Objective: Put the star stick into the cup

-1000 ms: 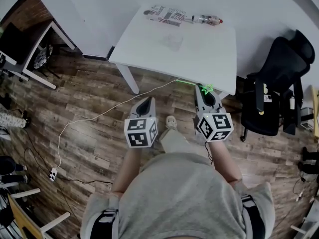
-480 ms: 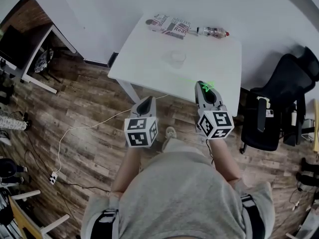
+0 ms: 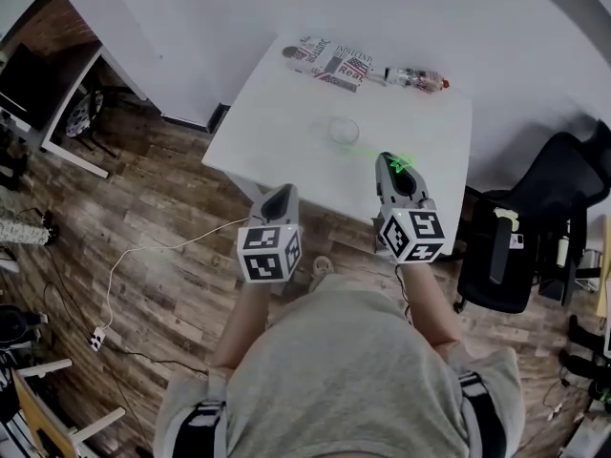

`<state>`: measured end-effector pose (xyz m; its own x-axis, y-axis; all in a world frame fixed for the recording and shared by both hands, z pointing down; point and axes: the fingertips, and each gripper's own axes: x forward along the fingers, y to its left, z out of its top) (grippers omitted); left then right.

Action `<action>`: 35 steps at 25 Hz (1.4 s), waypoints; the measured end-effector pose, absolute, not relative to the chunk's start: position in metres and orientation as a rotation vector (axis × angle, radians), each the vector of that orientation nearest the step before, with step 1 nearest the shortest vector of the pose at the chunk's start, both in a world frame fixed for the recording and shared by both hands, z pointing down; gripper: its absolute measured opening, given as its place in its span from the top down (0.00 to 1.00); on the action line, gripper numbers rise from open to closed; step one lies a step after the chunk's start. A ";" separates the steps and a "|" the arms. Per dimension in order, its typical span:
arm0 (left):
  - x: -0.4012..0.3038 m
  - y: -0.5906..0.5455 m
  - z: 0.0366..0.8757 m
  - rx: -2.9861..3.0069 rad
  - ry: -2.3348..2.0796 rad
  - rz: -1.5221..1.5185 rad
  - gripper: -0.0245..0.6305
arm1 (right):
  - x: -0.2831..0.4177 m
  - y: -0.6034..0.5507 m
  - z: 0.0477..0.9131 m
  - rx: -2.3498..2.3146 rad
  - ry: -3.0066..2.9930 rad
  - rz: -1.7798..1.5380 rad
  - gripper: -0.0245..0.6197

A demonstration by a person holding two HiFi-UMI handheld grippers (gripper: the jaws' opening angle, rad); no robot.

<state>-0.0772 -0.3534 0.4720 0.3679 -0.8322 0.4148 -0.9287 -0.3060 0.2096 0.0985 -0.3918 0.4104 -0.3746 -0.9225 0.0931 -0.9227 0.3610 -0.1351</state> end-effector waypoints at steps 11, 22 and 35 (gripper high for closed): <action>-0.074 -0.401 0.484 2.175 -1.569 0.334 0.95 | 0.094 -0.454 0.442 1.666 -2.601 0.322 0.94; -0.074 -0.430 0.495 2.143 -1.598 0.343 0.95 | 0.085 -0.484 0.482 1.582 -2.581 0.408 0.94; -0.076 -0.445 0.502 2.126 -1.604 0.363 0.95 | 0.076 -0.498 0.503 1.517 -2.574 0.462 0.94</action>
